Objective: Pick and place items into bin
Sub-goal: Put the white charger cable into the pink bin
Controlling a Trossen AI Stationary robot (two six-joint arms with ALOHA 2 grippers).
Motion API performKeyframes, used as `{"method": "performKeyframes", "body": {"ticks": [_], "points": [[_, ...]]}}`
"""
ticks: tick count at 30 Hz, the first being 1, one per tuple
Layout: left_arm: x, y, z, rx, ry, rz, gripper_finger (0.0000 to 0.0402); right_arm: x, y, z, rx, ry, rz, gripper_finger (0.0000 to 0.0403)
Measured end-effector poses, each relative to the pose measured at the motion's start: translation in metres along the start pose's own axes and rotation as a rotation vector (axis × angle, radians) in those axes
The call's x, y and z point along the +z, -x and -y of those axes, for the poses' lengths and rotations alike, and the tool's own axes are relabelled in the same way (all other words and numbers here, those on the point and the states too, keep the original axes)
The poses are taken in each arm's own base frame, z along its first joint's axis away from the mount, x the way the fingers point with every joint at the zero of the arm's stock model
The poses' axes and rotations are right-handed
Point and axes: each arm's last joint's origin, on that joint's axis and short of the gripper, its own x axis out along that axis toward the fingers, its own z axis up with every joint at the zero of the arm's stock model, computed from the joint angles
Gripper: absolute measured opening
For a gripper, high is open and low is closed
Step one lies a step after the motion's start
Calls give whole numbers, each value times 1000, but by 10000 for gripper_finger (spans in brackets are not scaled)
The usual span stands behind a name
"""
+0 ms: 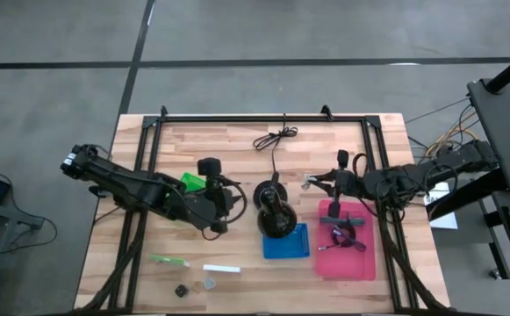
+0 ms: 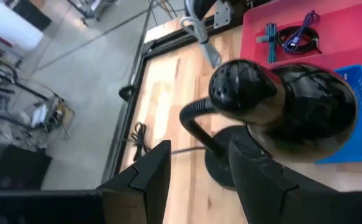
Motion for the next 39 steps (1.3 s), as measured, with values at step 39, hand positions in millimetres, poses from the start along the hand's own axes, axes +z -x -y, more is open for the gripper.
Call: {"method": "performKeyframes", "body": {"ticks": [39], "points": [[-11,15,-6,-12,75,-54,147,-62,35,-11,76,-361,-686,17]]}}
